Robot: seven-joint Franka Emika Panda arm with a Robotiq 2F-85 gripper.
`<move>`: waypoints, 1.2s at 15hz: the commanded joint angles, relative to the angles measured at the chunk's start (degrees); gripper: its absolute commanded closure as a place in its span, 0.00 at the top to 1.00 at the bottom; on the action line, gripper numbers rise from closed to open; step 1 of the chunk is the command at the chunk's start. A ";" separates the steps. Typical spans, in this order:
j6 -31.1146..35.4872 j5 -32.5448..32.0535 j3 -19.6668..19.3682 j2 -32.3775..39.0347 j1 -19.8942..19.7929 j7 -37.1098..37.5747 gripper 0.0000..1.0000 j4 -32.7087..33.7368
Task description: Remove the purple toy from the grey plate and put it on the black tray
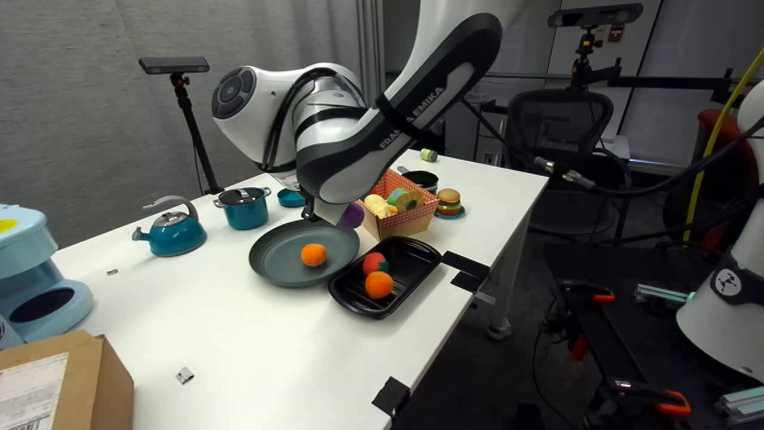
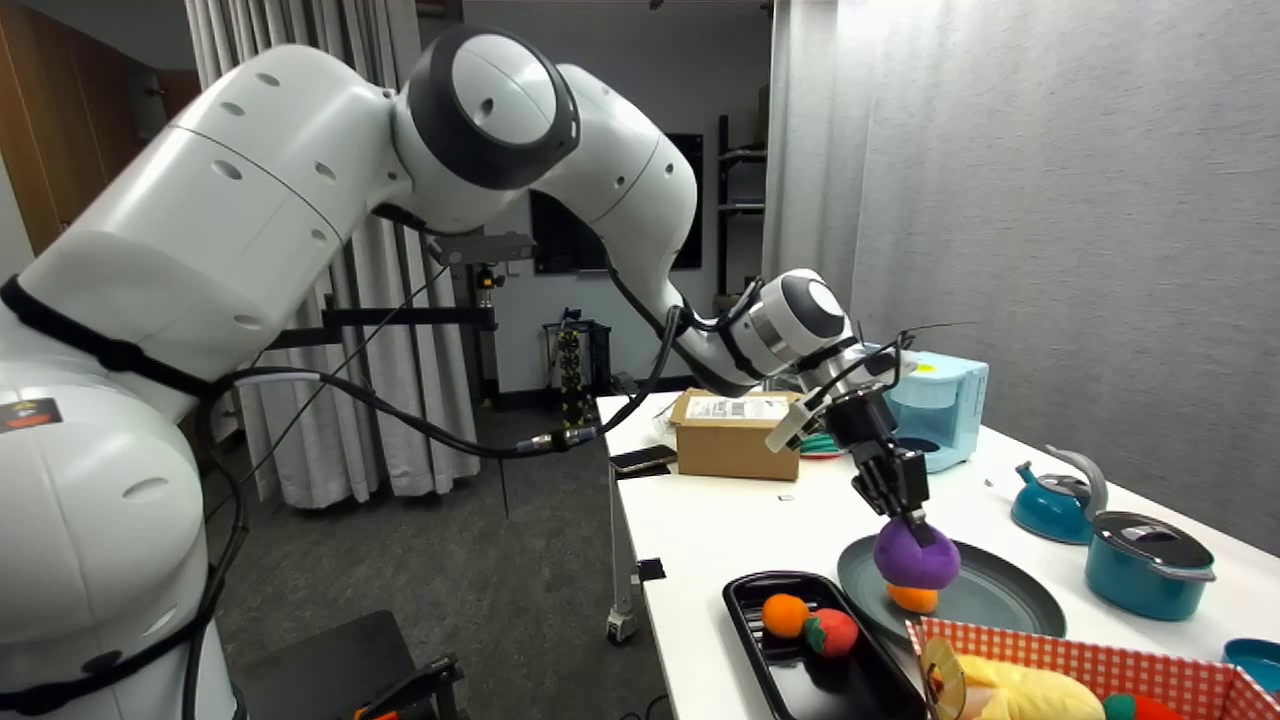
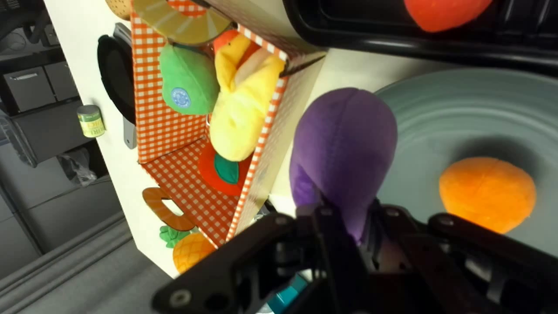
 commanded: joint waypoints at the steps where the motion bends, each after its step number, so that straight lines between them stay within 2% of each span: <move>1: -0.16 -4.50 2.41 -9.16 0.90 3.33 0.04 -11.21; 10: -4.70 -8.95 7.85 -18.97 -3.18 8.73 0.04 -25.85; 18: -4.56 -8.38 10.62 -19.42 -7.20 8.21 0.04 -29.18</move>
